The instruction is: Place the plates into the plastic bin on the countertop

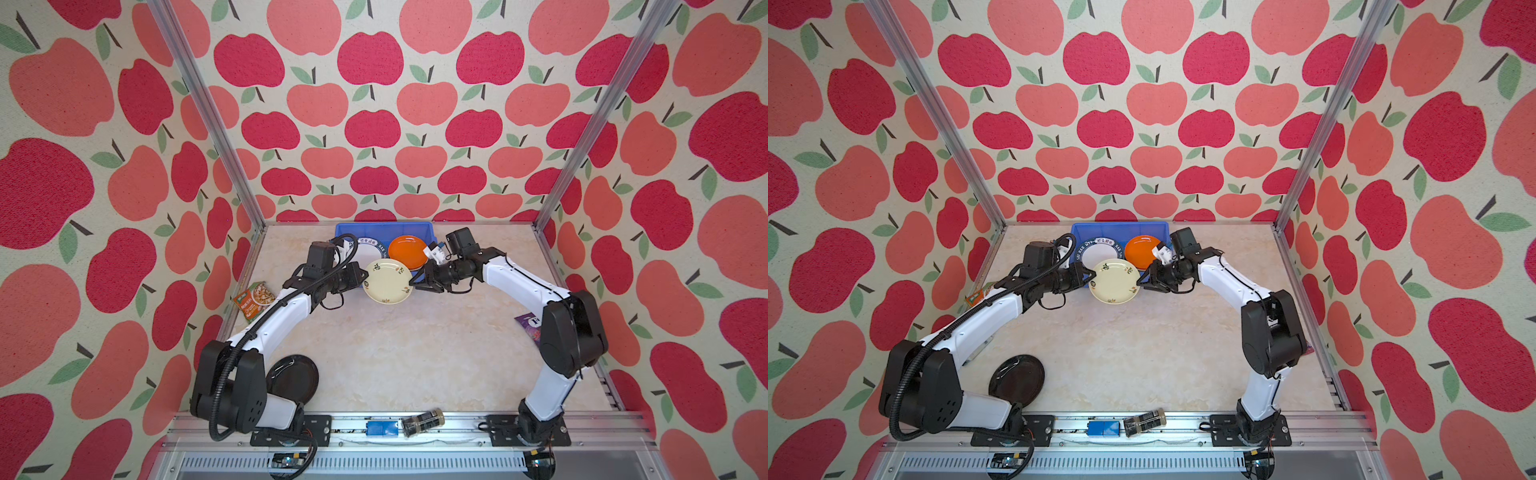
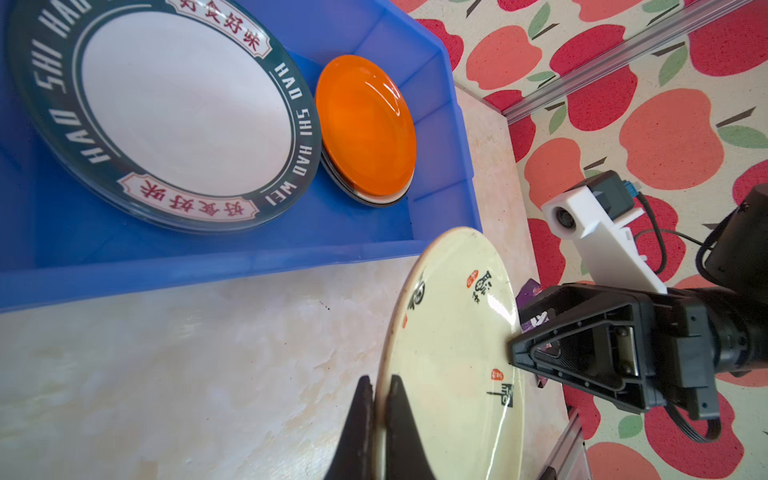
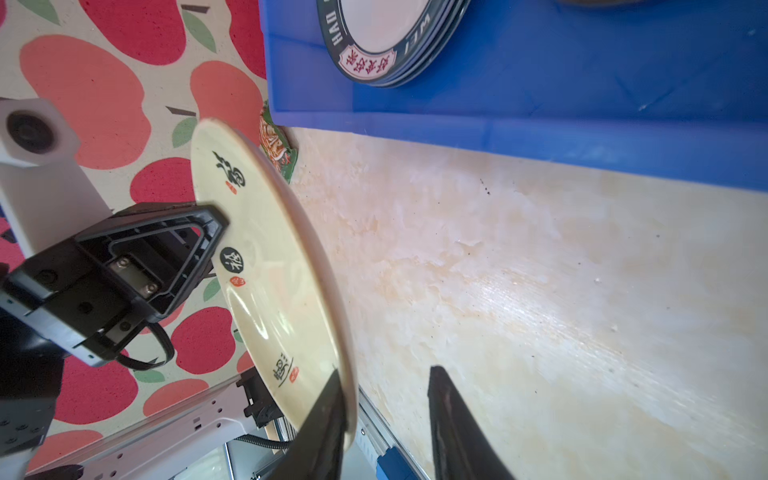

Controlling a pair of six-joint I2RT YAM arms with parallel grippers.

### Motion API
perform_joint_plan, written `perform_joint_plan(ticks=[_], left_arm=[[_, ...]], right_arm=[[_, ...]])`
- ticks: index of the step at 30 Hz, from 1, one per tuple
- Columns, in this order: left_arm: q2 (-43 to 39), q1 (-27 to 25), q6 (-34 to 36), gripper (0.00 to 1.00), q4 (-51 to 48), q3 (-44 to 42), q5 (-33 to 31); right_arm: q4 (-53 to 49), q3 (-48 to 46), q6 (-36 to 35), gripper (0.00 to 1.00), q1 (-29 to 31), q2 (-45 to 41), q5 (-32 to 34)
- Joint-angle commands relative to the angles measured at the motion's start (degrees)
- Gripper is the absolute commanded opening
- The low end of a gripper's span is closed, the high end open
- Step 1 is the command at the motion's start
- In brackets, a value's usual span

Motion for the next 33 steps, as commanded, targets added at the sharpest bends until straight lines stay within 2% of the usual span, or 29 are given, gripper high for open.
perform_joint_plan(ticks=[1, 7, 20, 33], left_arm=[[2.68, 1.05, 1.51, 0.0, 0.19, 6.04, -1.23], [12.65, 0.98, 0.7, 0.0, 2.8, 15.54, -0.38], [38.32, -1.47, -0.61, 0.0, 3.63, 39.15, -2.27], [48.99, -3.05, -1.07, 0.0, 3.06, 47.95, -5.79]], right_arm=[[0.28, -1.42, 0.55, 0.36, -4.98, -4.83, 2.45], [1.23, -2.52, 0.44, 0.36, -9.67, -7.11, 1.87], [4.19, -3.68, 1.85, 0.36, -12.46, -7.2, 0.96], [5.06, -3.83, 1.09, 0.36, -13.61, -5.06, -1.12]])
